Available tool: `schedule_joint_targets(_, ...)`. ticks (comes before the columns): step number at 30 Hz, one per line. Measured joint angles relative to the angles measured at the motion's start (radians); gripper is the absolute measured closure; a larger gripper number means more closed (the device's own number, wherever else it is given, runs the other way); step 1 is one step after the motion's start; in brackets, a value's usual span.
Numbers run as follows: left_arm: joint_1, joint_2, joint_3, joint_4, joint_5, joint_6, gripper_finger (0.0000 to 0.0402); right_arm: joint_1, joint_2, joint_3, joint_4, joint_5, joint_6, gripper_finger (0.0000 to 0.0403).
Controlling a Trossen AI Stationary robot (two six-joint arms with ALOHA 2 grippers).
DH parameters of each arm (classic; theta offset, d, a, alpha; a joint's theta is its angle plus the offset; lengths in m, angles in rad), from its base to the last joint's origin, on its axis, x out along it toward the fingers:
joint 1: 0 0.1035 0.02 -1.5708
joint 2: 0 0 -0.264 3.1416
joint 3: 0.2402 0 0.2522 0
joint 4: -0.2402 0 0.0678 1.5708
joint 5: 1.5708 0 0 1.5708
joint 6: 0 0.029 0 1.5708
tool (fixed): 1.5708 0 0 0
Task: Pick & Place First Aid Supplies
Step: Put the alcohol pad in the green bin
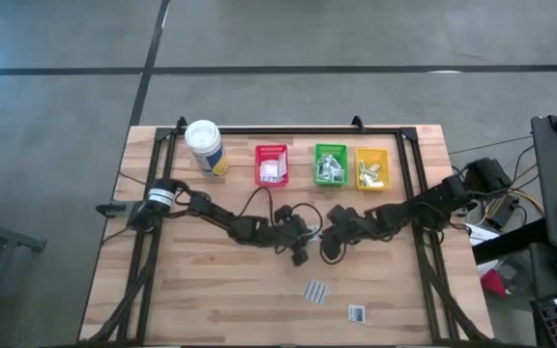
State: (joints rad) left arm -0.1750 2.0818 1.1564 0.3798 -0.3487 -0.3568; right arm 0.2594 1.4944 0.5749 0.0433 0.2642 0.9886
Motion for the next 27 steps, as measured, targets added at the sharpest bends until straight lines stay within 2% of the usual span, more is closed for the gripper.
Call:
schedule_joint_targets(8,-0.010,0.013,0.000,-0.028,0.026,-0.004,0.0307,-0.045,0.000,-0.009,-0.002,0.006,-0.005,0.0297)
schedule_joint_targets(13,-0.010,0.037,0.000,-0.024,-0.072,-0.005,0.0307,-0.058,0.000,-0.011,-0.002,0.025,-0.026,0.0292)
schedule_joint_targets(27,-0.022,0.038,0.001,-0.004,-0.035,0.008,0.0307,-0.071,0.000,-0.011,-0.002,0.027,-0.054,0.0291)
